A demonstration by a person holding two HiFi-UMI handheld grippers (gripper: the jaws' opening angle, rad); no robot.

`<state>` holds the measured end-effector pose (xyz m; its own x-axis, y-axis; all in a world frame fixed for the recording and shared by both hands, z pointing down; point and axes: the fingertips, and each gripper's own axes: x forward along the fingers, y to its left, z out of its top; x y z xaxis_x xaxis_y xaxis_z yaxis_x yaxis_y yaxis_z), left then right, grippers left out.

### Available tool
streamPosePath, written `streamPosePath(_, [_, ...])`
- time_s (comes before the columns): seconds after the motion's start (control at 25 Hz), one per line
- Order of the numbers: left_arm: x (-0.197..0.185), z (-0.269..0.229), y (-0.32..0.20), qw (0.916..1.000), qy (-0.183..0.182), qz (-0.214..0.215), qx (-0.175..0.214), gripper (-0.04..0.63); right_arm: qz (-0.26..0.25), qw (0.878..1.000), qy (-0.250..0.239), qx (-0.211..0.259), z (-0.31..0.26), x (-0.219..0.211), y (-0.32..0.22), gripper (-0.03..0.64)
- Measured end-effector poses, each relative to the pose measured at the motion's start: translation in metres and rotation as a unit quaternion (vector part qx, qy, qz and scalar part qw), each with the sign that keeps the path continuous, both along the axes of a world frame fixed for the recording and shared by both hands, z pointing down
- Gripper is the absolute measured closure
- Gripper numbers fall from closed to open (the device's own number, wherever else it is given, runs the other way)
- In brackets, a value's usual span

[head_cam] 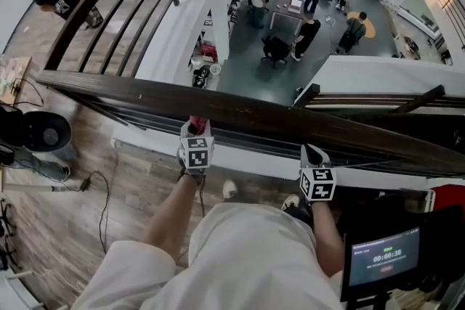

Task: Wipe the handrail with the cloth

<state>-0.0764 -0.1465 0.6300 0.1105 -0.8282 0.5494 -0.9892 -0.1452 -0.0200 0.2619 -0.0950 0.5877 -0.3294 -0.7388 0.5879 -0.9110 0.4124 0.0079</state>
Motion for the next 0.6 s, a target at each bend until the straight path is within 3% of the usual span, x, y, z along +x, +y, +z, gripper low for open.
streamPosePath(0.6, [0.081, 0.004, 0.005, 0.9990, 0.012, 0.039, -0.018, 0.509, 0.017, 1.000, -0.017, -0.002, 0.001, 0.053, 0.005, 0.614])
